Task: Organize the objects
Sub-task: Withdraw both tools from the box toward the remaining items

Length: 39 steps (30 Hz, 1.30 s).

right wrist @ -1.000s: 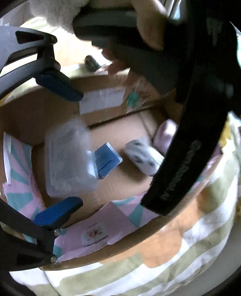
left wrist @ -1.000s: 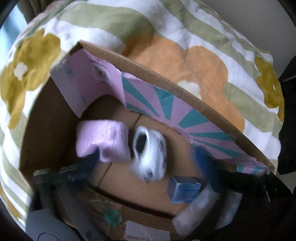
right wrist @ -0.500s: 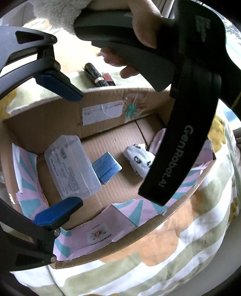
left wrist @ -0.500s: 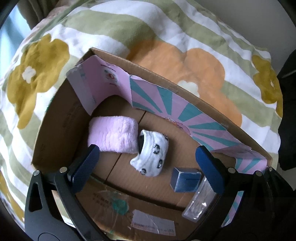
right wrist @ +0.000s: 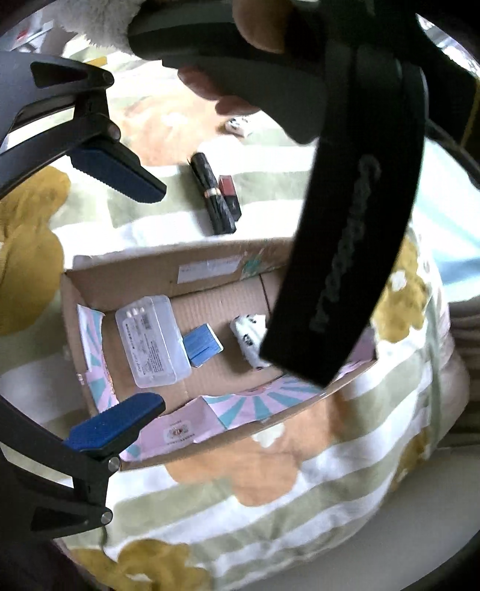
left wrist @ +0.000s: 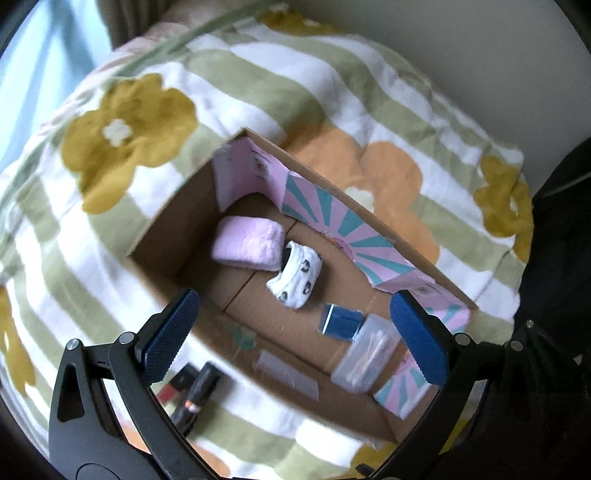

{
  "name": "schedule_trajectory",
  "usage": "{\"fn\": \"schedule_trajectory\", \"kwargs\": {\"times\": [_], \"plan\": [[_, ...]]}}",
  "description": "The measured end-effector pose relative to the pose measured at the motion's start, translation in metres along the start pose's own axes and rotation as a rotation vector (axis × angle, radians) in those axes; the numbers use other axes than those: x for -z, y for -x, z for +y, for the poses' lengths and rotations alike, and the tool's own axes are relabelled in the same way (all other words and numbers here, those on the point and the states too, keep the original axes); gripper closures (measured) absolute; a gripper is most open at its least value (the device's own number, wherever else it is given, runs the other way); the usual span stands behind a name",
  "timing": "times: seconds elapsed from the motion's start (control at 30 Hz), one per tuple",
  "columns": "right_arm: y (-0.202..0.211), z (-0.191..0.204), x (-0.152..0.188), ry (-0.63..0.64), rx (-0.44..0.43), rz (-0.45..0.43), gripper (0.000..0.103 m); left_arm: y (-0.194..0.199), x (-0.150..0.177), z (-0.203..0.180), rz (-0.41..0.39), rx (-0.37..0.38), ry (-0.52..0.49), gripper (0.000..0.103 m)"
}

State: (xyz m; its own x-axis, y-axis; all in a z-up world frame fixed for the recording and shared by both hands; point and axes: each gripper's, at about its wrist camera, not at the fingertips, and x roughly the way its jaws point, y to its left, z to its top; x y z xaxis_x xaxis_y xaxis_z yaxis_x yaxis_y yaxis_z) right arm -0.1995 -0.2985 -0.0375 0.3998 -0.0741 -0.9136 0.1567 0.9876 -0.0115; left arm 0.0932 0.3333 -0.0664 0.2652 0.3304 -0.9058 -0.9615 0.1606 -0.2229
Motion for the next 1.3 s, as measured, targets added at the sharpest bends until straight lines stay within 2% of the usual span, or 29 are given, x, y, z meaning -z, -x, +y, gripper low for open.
{"fn": "schedule_trajectory", "kwargs": {"times": [0.13, 0.37, 0.63, 0.77, 0.9, 1.0, 1.07, 1.1, 1.3], "plan": [[0.026, 0.011, 0.001, 0.075, 0.001, -0.021, 0.001, 0.055, 0.022, 0.015, -0.053, -0.029, 0.031, 0.000], [0.063, 0.051, 0.012, 0.215, -0.011, -0.060, 0.001, 0.135, 0.066, 0.040, -0.169, -0.102, 0.145, 0.000], [0.081, 0.090, 0.023, 0.321, -0.053, -0.130, 0.001, 0.207, 0.142, 0.078, -0.285, -0.161, 0.309, 0.000], [0.088, 0.111, 0.028, 0.372, -0.054, -0.173, 0.001, 0.234, 0.187, 0.096, -0.336, -0.197, 0.410, 0.000], [0.091, 0.130, 0.033, 0.411, -0.089, -0.185, 0.001, 0.254, 0.234, 0.110, -0.368, -0.284, 0.478, 0.000], [0.090, 0.139, 0.037, 0.424, -0.128, -0.183, 0.001, 0.263, 0.267, 0.119, -0.379, -0.321, 0.536, 0.000], [0.089, 0.144, 0.039, 0.439, -0.137, -0.181, 0.001, 0.266, 0.285, 0.125, -0.380, -0.328, 0.571, 0.000], [0.088, 0.147, 0.040, 0.500, -0.169, -0.190, 0.001, 0.267, 0.292, 0.128, -0.382, -0.329, 0.586, 0.000], [0.087, 0.161, 0.043, 0.532, -0.193, -0.186, 0.001, 0.277, 0.320, 0.142, -0.396, -0.345, 0.654, 0.000]]}}
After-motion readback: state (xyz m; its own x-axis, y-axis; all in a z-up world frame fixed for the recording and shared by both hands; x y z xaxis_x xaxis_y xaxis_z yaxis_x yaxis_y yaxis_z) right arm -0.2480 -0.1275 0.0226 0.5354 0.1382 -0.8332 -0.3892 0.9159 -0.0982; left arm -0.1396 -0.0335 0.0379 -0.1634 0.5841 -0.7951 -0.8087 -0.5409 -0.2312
